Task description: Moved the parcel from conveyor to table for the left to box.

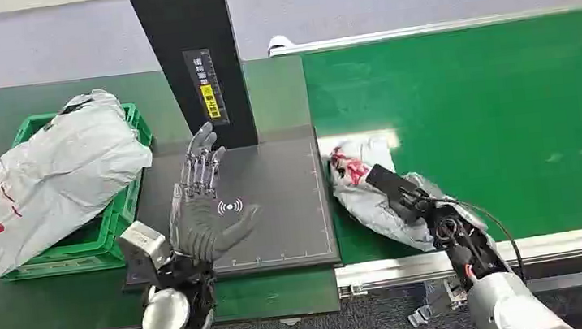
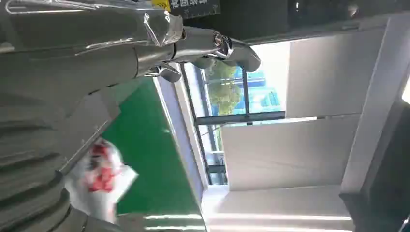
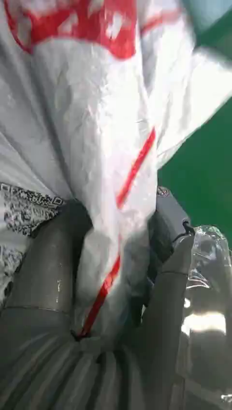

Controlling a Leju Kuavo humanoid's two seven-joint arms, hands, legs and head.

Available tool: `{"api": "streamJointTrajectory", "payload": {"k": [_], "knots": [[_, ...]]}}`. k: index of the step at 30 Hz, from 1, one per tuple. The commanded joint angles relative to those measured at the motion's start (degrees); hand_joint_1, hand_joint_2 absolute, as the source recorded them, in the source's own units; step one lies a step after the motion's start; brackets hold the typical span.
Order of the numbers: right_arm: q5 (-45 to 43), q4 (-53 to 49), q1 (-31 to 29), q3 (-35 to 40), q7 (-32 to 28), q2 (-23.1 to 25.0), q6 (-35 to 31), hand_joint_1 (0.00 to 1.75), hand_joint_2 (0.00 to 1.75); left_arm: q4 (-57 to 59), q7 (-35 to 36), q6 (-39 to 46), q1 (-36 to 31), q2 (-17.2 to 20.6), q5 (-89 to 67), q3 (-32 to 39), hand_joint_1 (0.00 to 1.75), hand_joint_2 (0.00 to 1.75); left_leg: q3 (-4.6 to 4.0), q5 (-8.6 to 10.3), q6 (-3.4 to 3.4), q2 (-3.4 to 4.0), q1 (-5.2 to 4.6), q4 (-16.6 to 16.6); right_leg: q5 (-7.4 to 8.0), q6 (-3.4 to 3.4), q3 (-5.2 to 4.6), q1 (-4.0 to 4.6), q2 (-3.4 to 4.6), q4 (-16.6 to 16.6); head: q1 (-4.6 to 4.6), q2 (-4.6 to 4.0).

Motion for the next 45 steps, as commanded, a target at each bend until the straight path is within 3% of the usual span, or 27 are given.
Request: {"api": "streamJointTrajectory", "payload": {"k": [1, 3, 4, 15, 19, 22, 26, 29, 35, 45], "knots": [[-18.01, -23.04, 5.39, -11.67, -12.34, 5.13, -11.74, 1.75, 1.75, -1.99, -0.35, 1.21, 2.73, 1.07, -0.76, 1.06, 0.00, 1.75, 0.13, -0.03, 0.00, 0.08, -0.04, -0.10, -0.03, -0.05, 0.06, -0.03, 0.09, -0.05, -0.02, -0.02], [-19.81, -24.95, 6.29, -11.39, -13.22, 4.44, -12.32, 1.75, 1.75, -1.25, -0.51, 1.30, 2.17, 0.83, -0.74, 0.76, 0.00, 1.75, 0.05, -0.02, -0.01, -0.03, -0.01, -0.06, -0.03, -0.04, 0.02, 0.00, -0.02, -0.03, -0.02, 0.00], [-22.55, -27.94, 7.44, -12.97, -17.49, 5.22, -15.95, 1.75, 1.75, -0.74, -0.80, 1.37, 1.69, 0.65, -0.67, 0.48, 0.00, 1.75, 0.13, -0.01, 0.00, -0.09, -0.02, -0.11, -0.05, -0.04, 0.11, -0.01, -0.07, -0.08, -0.02, -0.02], [-23.20, -28.45, 8.02, -12.50, -17.55, 4.87, -15.99, 1.75, 1.75, -0.06, -0.92, 1.39, 1.24, 0.68, -0.64, 0.39, 0.00, 1.75, 0.11, 0.00, 0.00, 0.01, -0.02, -0.08, -0.03, -0.04, 0.07, -0.02, -0.03, -0.05, -0.02, -0.02], [-27.03, -33.30, 9.40, -12.58, -26.40, 5.81, -20.28, 1.75, 1.75, 1.59, -1.57, 1.46, -0.54, 0.46, 0.11, 0.25, 0.00, 1.75, 0.12, -0.01, 0.01, -0.03, -0.02, -0.07, -0.05, -0.03, 0.08, -0.02, -0.06, -0.04, -0.02, -0.02], [-20.34, -30.06, 8.43, -1.59, -20.69, 3.15, -6.12, 1.75, 1.75, 3.05, -2.59, 1.38, -1.81, 1.47, 0.69, 0.06, 0.00, 1.75, 0.17, -0.03, 0.02, 0.03, -0.01, -0.08, -0.04, -0.02, 0.12, 0.00, 0.02, -0.08, -0.02, -0.02], [-7.34, -17.64, 4.30, 10.61, -14.59, 2.68, 5.86, 1.75, 1.75, 5.10, -2.86, -0.13, -4.00, 2.25, 1.07, 0.18, 0.00, 1.75, 0.21, -0.03, 0.00, 0.42, 0.00, -0.12, 0.06, -0.04, 0.09, 0.00, 0.32, -0.09, 0.00, 0.00], [-3.19, -10.00, 2.29, 18.07, -16.42, 3.05, 8.45, 1.75, 1.75, 5.87, -2.79, -0.51, -5.03, 2.30, 1.31, 0.21, 0.00, 1.75, 0.23, -0.02, -0.02, 0.38, 0.03, -0.13, 0.06, -0.05, 0.11, 0.03, 0.29, -0.08, 0.00, -0.02], [-6.86, -13.54, 3.32, 24.03, -21.11, 2.37, 15.06, 1.75, 1.75, 5.05, -2.30, -0.09, -4.83, 2.46, 1.88, -0.04, 0.00, 1.75, 0.25, -0.01, 0.03, 0.19, 0.00, -0.16, -0.02, -0.01, 0.20, 0.01, 0.13, -0.12, -0.02, 0.00], [-10.77, -16.94, 4.15, 25.72, -23.43, 1.28, 15.11, 1.75, 1.75, 4.04, -2.16, 0.27, -3.68, 2.60, 2.08, -0.13, 0.00, 1.75, 0.13, 0.02, 0.02, 0.07, -0.02, -0.11, -0.02, -0.02, 0.09, -0.01, 0.02, -0.06, 0.00, -0.02]]}}
